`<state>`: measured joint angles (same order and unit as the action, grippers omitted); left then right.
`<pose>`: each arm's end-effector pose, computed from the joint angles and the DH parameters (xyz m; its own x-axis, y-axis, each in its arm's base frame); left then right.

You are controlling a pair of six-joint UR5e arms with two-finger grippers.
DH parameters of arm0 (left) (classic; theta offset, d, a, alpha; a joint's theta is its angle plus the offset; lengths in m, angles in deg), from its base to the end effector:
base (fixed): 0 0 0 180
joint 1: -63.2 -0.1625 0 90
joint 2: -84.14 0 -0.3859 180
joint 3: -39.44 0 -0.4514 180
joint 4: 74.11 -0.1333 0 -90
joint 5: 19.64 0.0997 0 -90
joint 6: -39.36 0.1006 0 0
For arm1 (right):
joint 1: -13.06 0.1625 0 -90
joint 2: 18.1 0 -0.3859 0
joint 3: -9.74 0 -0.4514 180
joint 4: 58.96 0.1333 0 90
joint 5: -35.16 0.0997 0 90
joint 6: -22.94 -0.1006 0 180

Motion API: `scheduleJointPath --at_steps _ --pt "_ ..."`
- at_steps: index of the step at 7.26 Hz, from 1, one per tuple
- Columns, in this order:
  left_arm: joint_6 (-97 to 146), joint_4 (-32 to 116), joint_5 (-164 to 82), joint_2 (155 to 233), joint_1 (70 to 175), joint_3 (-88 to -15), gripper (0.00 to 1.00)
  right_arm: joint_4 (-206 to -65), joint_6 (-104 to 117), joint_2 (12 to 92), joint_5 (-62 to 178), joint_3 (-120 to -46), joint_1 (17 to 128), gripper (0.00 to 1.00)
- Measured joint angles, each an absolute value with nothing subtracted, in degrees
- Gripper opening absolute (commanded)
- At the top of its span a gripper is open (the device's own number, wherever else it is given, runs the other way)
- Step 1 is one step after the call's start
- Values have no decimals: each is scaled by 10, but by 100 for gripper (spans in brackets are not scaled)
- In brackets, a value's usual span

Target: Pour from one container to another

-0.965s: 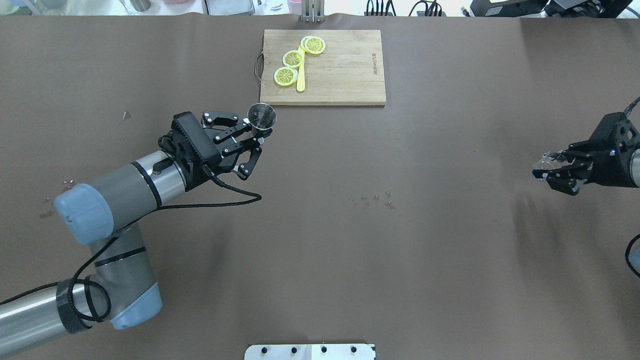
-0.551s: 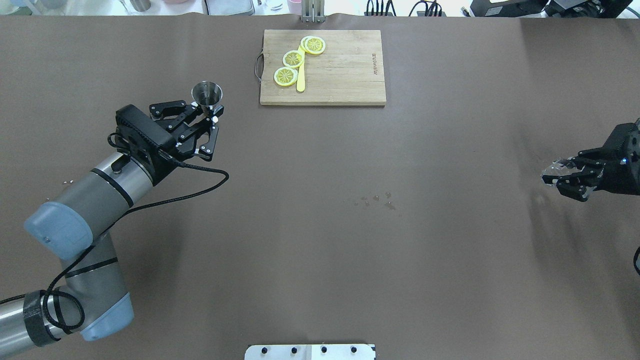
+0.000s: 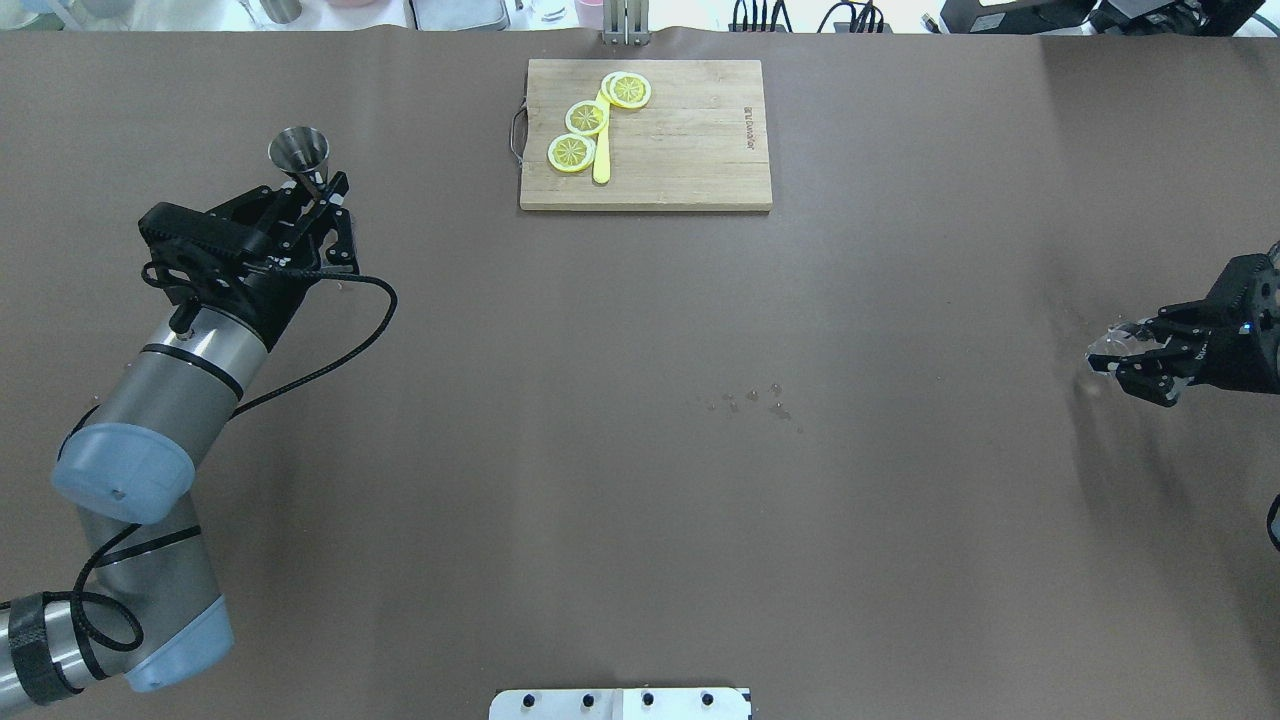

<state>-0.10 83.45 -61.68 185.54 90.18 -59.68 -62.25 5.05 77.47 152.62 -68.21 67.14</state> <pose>0.4133 -0.4438 0.2852 0.7642 0.1911 -0.6160 0.5904 0.1770 0.7874 -0.2298 -0.4654 0.6219 0.5077 -0.7386 0.4436 0.0561 0.5421 0.8384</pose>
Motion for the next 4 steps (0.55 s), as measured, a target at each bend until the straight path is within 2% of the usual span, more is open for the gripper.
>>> scheduleJointPath --at_steps 4 --pt "-170 779 -542 1797 902 -589 0 -590 53 758 1526 -643 671 0"
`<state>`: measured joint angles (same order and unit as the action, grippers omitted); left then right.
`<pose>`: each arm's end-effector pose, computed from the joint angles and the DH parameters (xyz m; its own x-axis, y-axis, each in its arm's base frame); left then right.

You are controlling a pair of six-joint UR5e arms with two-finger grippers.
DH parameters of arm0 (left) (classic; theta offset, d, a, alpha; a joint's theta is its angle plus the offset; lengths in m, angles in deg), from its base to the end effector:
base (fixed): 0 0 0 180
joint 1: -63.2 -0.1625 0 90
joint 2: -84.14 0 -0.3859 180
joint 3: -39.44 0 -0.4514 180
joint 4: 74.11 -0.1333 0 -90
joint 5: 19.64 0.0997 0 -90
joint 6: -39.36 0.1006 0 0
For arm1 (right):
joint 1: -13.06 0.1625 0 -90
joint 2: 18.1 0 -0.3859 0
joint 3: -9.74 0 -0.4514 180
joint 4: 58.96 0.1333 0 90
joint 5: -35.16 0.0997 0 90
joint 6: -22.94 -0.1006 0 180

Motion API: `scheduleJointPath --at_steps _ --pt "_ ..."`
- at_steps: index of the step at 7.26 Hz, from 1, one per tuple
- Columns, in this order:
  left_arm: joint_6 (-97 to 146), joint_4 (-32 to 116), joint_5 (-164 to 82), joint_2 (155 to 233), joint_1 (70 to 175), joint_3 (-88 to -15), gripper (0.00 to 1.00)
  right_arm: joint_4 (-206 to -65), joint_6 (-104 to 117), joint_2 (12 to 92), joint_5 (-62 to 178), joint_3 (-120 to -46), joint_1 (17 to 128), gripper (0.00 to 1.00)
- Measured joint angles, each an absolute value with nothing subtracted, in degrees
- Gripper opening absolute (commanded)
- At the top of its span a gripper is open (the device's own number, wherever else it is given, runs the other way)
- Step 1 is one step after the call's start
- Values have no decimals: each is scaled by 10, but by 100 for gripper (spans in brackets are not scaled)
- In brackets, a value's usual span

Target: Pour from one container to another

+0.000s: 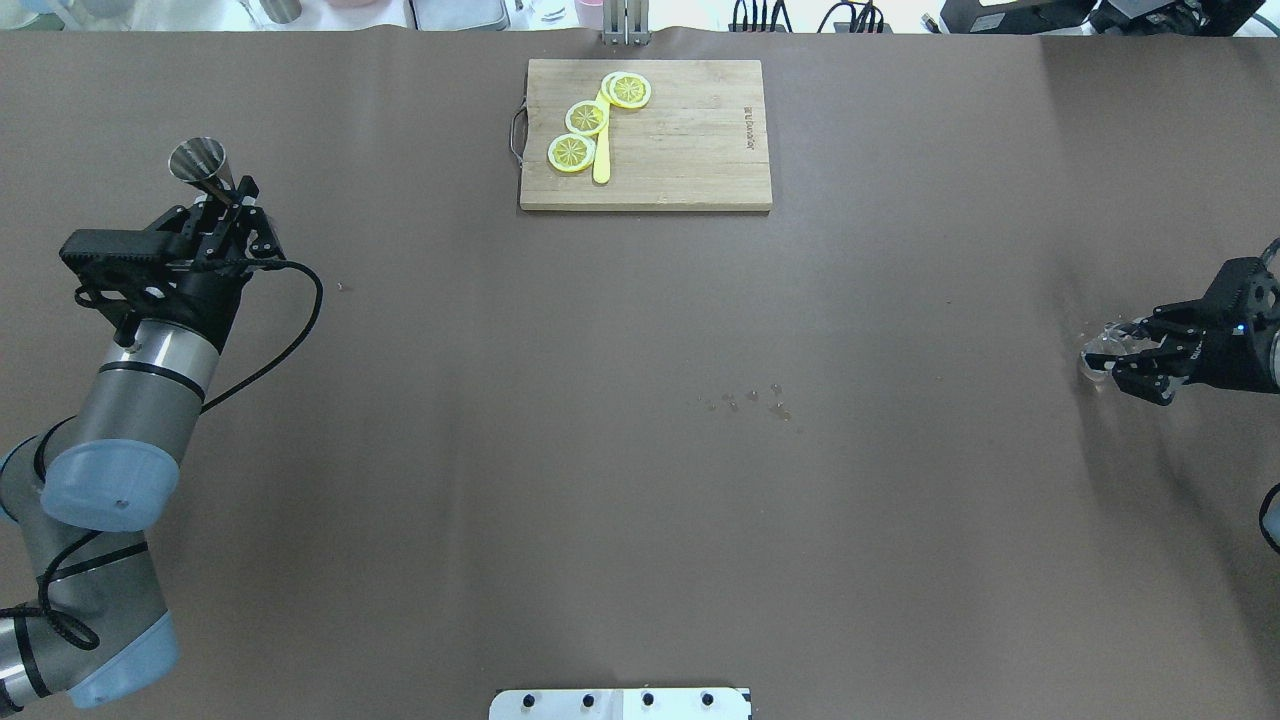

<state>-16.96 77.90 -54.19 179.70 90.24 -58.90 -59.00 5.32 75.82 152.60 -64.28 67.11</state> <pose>0.3962 -0.4449 0.3553 0.7180 -0.0134 -0.6959 0.6864 0.1795 0.7047 -0.2325 -0.4688 0.6379 0.5030 -0.7472 0.4343 0.0503 0.5270 0.8484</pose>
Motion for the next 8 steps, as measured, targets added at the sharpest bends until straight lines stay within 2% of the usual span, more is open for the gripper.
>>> scheduleJointPath --at_steps 6,7,8 --pt "-394 598 -539 1790 915 -554 0 -587 52 758 1519 -644 672 0" --pt "-422 565 -539 1802 917 -547 0 -587 52 758 1515 -643 672 6" --pt "-446 545 -539 1821 919 -526 0 -587 51 758 1514 -642 671 99"
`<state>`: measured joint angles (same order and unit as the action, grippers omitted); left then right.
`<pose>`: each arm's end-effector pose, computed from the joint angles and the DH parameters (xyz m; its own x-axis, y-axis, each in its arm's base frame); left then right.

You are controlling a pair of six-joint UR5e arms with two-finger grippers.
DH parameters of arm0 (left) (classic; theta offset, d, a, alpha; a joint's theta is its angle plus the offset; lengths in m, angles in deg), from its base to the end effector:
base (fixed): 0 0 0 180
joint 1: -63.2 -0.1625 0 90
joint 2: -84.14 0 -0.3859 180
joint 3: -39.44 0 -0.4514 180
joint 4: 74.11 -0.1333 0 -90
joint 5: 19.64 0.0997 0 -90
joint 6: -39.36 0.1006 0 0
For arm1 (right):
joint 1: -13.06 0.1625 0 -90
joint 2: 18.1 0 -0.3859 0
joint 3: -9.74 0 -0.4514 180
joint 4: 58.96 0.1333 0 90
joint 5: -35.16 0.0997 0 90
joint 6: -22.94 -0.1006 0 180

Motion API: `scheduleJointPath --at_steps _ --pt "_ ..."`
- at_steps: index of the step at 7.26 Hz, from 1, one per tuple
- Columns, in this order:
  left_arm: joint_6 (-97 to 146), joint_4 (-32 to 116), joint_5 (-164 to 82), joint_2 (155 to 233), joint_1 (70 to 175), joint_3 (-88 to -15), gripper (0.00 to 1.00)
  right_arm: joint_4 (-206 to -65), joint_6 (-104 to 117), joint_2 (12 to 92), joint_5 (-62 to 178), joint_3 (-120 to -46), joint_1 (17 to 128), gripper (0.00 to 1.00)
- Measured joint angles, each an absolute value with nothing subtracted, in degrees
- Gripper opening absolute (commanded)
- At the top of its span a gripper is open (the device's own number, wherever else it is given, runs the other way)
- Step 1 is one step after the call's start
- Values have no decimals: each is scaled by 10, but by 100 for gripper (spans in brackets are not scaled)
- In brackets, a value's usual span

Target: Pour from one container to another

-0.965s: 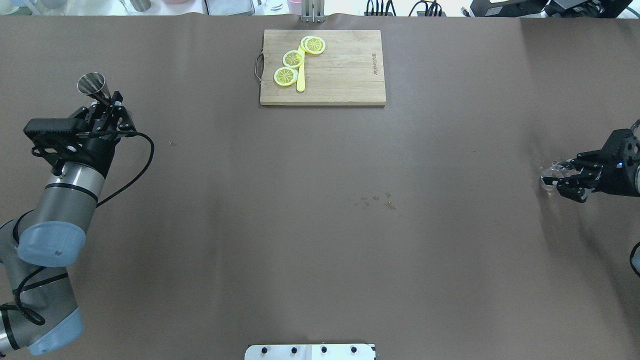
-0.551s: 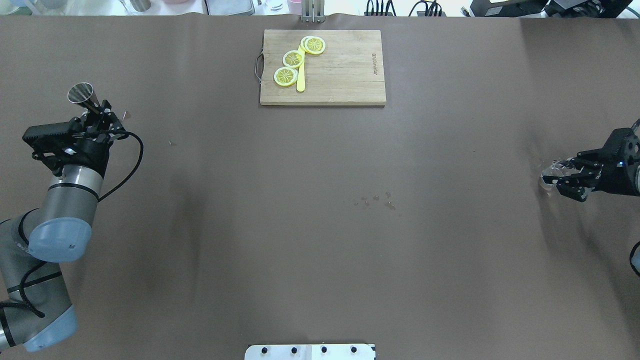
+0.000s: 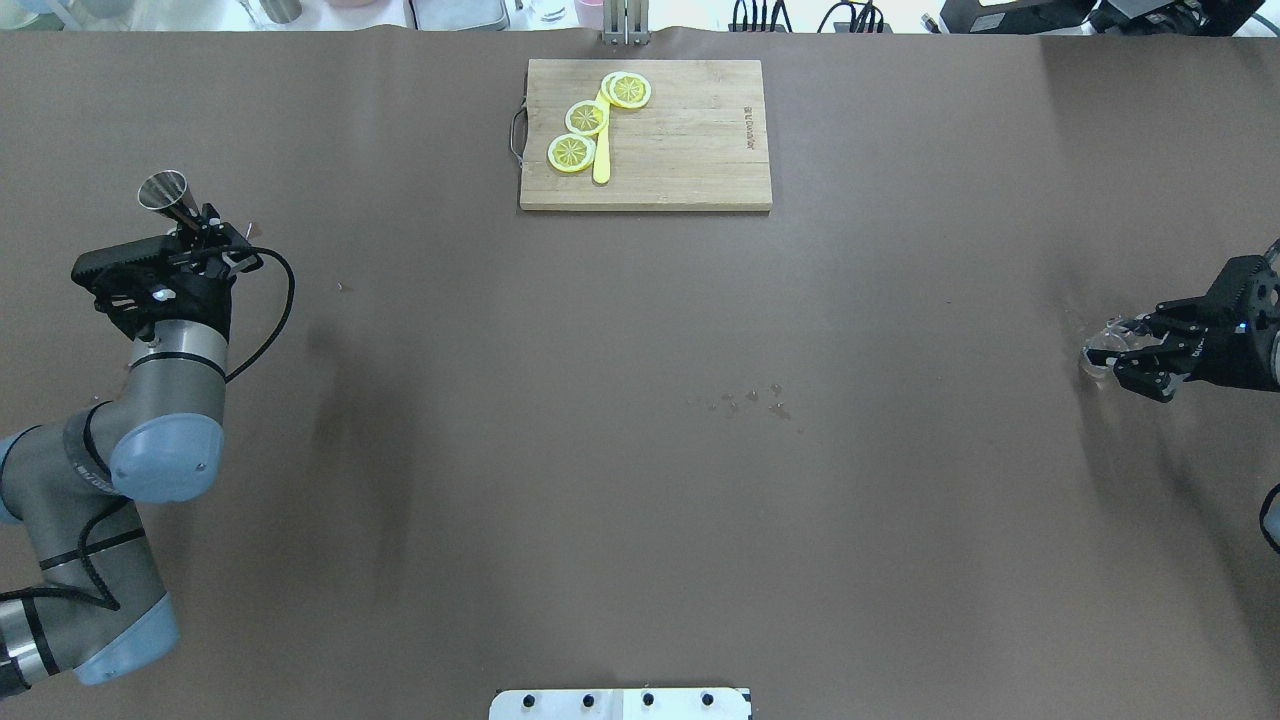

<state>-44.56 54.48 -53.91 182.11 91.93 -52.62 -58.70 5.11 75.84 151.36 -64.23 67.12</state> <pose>0.4277 -0.4813 0.4287 0.6627 -0.2952 -0.6883 0.7484 0.2283 0.6227 -0.2311 -0.4702 0.6382 0.5199 -0.7381 0.4300 0.0407 0.5242 0.8506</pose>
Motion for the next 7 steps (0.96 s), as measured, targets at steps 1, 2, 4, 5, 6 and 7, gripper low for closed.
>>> scheduleJointPath --at_steps 1,2,4,5,6,7 --pt "-463 536 -539 1841 922 -500 0 -584 51 758 1513 -641 671 100" --pt "-477 531 -538 1854 924 -478 0 -576 52 758 1512 -637 671 100" --pt "-503 529 -535 1863 925 -451 0 -567 52 759 1512 -630 671 100" --pt "-513 528 -535 1866 925 -444 0 -566 53 759 1512 -629 671 100" --pt "-517 528 -535 1869 925 -437 0 -565 53 760 1513 -630 671 100" --pt "-520 528 -535 1872 925 -429 0 -564 54 764 1516 -630 672 100"
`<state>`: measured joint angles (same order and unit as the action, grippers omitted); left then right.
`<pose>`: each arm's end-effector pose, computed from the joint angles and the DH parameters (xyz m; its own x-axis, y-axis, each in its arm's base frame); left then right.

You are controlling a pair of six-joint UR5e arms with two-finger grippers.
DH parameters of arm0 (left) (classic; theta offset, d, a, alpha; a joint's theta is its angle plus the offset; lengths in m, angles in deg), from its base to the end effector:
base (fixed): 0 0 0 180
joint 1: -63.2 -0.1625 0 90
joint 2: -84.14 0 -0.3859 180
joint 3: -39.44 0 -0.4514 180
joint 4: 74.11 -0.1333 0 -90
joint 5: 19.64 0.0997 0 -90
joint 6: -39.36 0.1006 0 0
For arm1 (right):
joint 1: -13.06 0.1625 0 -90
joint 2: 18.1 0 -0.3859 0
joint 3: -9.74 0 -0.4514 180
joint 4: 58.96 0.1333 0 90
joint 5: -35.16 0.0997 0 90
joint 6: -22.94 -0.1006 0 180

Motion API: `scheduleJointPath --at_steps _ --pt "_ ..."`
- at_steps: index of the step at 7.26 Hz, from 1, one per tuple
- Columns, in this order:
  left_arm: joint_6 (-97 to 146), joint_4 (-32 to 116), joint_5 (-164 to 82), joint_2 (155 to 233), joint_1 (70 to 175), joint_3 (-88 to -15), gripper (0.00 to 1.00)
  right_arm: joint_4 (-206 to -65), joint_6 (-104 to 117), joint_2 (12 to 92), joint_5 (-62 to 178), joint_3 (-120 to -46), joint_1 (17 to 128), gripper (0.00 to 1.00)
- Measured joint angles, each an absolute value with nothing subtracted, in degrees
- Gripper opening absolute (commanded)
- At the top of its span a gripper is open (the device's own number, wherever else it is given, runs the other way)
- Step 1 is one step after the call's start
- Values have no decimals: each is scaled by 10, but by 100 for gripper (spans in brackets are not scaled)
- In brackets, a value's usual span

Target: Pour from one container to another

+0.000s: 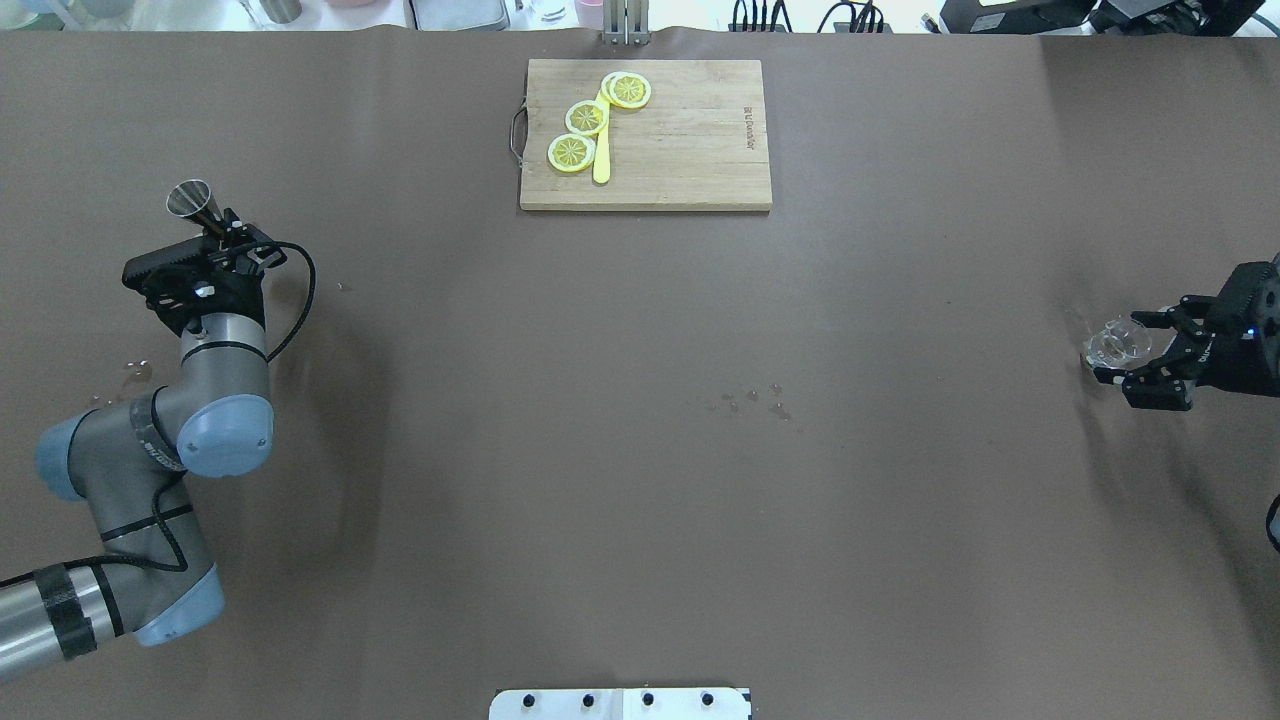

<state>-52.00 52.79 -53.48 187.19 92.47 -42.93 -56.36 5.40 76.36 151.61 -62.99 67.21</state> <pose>0.4592 -0.5060 0.4701 0.6268 -0.3664 -0.6877 0.7752 0.2037 0.5980 -0.2253 -0.4628 0.6497 0.5148 -0.7452 0.4239 0.0386 0.5141 0.8569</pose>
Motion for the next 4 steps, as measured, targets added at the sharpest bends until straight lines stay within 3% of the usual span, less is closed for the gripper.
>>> scheduleJointPath --at_steps 1,4 --pt "-524 526 -535 1877 925 -423 3 -561 54 770 1523 -631 676 100" --pt "-532 517 -535 1885 924 -413 36 -571 53 792 1586 -647 727 100"
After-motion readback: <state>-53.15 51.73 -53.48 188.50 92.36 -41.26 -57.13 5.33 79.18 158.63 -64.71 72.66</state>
